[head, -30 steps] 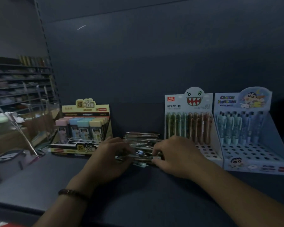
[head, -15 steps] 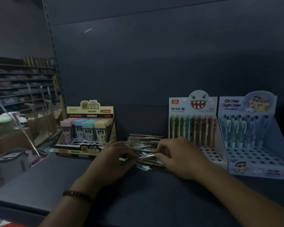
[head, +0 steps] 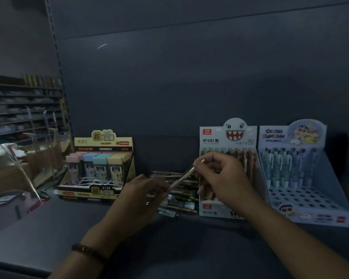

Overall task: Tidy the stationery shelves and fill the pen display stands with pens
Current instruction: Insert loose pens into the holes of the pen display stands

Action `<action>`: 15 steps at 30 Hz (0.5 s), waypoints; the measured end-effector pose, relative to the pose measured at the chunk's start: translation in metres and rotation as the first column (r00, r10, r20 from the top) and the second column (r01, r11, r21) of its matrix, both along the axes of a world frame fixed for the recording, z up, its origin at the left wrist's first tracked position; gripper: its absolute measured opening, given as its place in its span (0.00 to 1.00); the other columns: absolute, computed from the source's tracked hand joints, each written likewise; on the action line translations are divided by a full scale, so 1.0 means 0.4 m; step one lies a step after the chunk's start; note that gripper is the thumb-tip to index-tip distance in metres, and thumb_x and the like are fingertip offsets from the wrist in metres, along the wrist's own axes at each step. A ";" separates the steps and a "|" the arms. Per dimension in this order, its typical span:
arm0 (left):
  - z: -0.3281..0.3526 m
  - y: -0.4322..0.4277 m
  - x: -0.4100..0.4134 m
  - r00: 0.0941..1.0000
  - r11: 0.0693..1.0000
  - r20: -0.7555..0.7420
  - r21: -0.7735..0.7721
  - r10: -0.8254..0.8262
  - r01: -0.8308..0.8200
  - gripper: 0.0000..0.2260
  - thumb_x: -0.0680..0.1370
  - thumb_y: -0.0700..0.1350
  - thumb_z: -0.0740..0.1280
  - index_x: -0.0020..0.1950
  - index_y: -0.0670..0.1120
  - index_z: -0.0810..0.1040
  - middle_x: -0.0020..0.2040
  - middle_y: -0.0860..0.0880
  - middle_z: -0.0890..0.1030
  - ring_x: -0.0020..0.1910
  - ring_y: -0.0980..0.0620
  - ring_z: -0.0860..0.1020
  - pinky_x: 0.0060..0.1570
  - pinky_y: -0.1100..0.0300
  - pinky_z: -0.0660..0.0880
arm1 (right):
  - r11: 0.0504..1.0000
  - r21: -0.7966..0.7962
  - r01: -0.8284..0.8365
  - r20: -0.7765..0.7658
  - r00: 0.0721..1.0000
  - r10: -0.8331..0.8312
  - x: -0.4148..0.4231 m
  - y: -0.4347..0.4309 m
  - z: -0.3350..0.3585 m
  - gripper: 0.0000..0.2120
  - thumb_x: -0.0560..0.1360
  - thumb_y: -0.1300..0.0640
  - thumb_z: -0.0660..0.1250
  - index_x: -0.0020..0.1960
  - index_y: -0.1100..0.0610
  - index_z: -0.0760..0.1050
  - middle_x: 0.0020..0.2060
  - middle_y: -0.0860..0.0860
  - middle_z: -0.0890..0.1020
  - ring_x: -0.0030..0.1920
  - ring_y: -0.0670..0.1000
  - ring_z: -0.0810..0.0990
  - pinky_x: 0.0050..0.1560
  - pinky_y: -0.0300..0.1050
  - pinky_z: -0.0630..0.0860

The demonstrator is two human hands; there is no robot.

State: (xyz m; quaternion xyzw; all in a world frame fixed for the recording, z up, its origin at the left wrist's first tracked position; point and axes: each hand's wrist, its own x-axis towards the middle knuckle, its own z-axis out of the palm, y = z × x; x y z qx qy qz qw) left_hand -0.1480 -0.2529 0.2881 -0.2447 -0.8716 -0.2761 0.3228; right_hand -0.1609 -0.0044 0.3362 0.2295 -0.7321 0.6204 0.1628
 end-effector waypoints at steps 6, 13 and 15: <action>0.062 0.130 0.028 0.981 0.960 0.107 0.249 -0.160 0.129 0.10 0.84 0.41 0.67 0.51 0.54 0.84 0.45 0.58 0.84 0.46 0.56 0.81 0.44 0.65 0.74 | 0.992 -0.124 0.034 -0.087 0.995 -0.045 0.026 0.050 0.088 0.05 0.79 0.57 0.72 0.53 0.56 0.84 0.41 0.56 0.87 0.33 0.56 0.86 0.30 0.47 0.80; 0.129 0.262 -0.010 0.933 0.932 0.227 0.296 -0.280 0.208 0.10 0.85 0.47 0.66 0.47 0.54 0.84 0.47 0.57 0.86 0.49 0.56 0.84 0.51 0.57 0.81 | 0.980 -0.162 0.113 -0.145 0.980 -0.137 0.006 0.179 0.165 0.04 0.79 0.58 0.73 0.50 0.60 0.84 0.39 0.56 0.87 0.32 0.53 0.85 0.25 0.44 0.75; 0.119 0.285 -0.028 0.980 0.988 0.157 0.108 -0.126 0.109 0.06 0.83 0.52 0.68 0.50 0.59 0.83 0.44 0.63 0.84 0.46 0.62 0.81 0.44 0.68 0.75 | 0.971 -0.163 0.175 -0.173 0.964 -0.203 -0.013 0.213 0.174 0.02 0.79 0.61 0.74 0.49 0.60 0.82 0.37 0.55 0.87 0.32 0.54 0.85 0.24 0.45 0.76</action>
